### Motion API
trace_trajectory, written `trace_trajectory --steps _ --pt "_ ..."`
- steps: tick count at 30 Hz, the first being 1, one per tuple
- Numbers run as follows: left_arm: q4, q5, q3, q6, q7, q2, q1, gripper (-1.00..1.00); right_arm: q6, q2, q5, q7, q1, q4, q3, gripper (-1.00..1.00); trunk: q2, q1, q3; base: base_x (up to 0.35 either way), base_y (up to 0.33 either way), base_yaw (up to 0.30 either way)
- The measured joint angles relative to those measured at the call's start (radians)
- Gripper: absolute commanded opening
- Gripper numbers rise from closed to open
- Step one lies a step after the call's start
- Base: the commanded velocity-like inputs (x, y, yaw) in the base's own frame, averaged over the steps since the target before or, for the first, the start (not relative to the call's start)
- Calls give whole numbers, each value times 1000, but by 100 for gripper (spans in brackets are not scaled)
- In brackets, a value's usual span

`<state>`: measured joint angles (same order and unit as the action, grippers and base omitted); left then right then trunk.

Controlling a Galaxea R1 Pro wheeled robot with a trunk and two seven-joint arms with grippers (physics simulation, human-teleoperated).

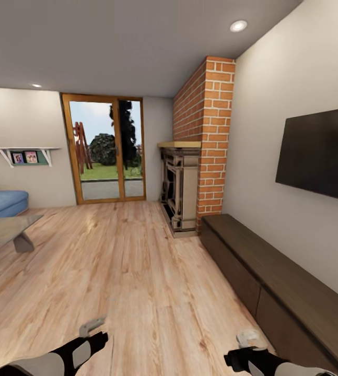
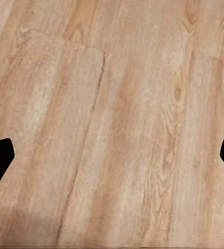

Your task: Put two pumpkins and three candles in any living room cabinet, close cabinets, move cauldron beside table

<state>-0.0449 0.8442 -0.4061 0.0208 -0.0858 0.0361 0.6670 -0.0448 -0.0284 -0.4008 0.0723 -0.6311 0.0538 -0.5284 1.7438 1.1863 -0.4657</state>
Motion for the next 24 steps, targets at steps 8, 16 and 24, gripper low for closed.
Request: trace_trajectory --steps 8,16,24 --pt "1 -1 0 -1 0 1 -93 100 -3 -2 1 0 81 2 0 100 -28 -15 21 0 0 221" --pt "1 0 0 -3 0 1 -153 100 -6 -2 1 0 123 2 0 100 -70 -38 44 0 0 260" --pt "1 0 0 -3 0 -1 -163 100 -103 -3 2 1 126 2 -1 100 -126 -69 61 0 0 220"
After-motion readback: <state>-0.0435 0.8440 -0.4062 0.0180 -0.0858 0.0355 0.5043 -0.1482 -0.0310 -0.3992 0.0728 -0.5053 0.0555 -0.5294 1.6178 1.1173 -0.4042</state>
